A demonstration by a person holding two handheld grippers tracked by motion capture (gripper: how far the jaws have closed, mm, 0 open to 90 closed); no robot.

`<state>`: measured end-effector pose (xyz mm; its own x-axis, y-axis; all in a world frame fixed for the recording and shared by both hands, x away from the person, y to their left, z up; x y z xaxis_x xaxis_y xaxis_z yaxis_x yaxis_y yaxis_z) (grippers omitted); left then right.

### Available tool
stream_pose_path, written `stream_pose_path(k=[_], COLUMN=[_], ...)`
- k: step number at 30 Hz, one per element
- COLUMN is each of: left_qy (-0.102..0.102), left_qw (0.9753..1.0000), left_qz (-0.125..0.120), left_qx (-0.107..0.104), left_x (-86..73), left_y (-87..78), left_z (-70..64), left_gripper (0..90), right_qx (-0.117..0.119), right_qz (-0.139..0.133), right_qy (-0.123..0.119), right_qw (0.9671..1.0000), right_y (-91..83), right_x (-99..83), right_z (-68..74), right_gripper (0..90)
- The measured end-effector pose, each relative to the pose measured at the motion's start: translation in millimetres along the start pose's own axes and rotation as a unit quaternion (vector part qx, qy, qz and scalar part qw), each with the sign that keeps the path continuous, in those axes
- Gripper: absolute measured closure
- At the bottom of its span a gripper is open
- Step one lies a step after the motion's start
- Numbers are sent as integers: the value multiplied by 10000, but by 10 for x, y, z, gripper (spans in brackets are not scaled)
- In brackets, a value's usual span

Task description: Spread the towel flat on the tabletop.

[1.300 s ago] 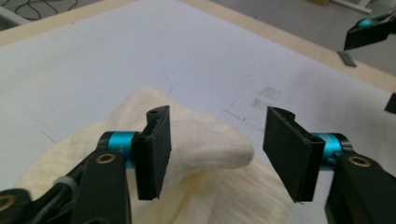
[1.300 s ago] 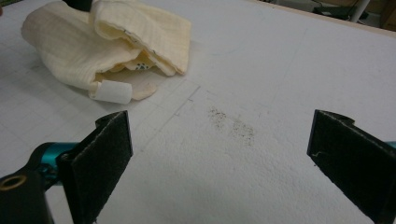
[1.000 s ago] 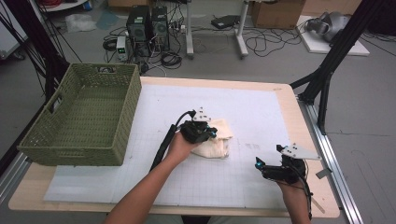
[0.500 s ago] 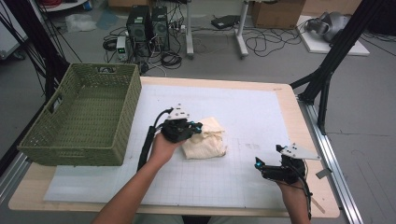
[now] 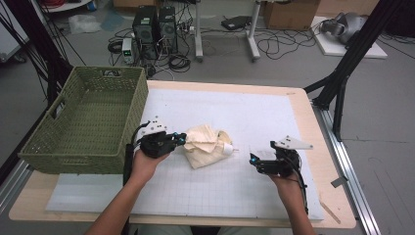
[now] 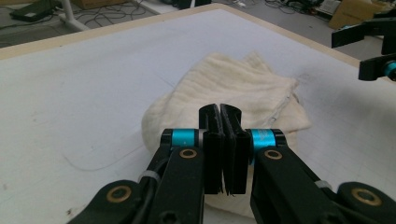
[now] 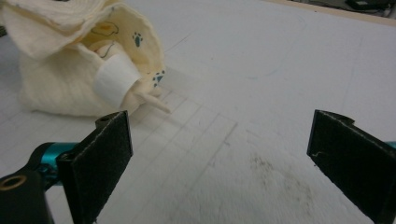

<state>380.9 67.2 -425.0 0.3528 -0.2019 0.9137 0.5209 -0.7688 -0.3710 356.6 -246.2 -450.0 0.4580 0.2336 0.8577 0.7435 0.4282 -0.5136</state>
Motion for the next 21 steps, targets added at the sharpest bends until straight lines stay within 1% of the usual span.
stream_pose_path(k=[1, 2, 3, 4, 6, 8, 9, 11, 14, 16, 18, 19, 20, 21], left_qy=[-9, -6, -21, -35, -23, -34, -37, -38, -55, -53, -52, -70, -73, -85], left_qw=[10000, 10000, 10000, 10000, 10000, 10000, 10000, 10000, 10000, 10000, 10000, 10000, 10000, 10000], left_qz=[15, 17, 28, 25, 21, 20, 14, 26, 14, -9, -23, -33, -47, -46], left_qx=[-3, 14, 1, -1, -10, -4, -3, -6, -8, -2, 4, 4, 9, 11], left_x=[-10, -19, -27, -34, -44, -56, -61, -80, -99, -96, -92, -93, -93, -96], left_y=[-7, -11, -12, -12, -14, -10, -7, -9, -12, -20, -29, -30, -32, -36], left_z=[11, 20, 24, 25, 26, 23, 23, 23, 27, 33, 37, 36, 41, 44], left_gripper=[873, 873, 873, 873, 873, 873, 872, 872, 872, 872, 872, 873, 872, 872], right_qx=[23, 78, 184, 275, 329, 466, 517, 592, 793, 871, 961, 1038, 1191, 1275], right_qz=[41, 67, 59, -6, -71, -118, -98, -18, 84, 212, 364, 410, 451, 505], right_qy=[13, 22, 7, -43, -104, -128, -199, -350, -498, -545, -524, -496, -486, -482], right_qw=[10000, 9999, 9998, 9996, 9994, 9988, 9984, 9976, 9956, 9945, 9933, 9925, 9907, 9894], right_y=[68, 131, 186, 231, 314, 393, 432, 503, 616, 702, 775, 803, 820, 830], right_x=[24, 47, 74, 107, 181, 263, 297, 351, 392, 382, 355, 340, 324, 304], right_z=[9, 24, 45, 69, 111, 160, 190, 257, 347, 382, 411, 422, 443, 462], right_gripper=[59, 87, 167, 221, 269, 300, 318, 345, 384, 399, 451, 518, 611, 690])
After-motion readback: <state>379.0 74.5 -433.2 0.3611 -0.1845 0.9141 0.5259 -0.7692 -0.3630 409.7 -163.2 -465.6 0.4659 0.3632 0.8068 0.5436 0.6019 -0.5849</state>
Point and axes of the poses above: each handheld gripper's, and its own axes: y roughly forward along the jaws, x roughly out of its top, z roughly to its left, the point moved 7 cm from there along y, roughly forward along the jaws, and after that the axes turned 4 degrees about -x, right-handed, at the moved point
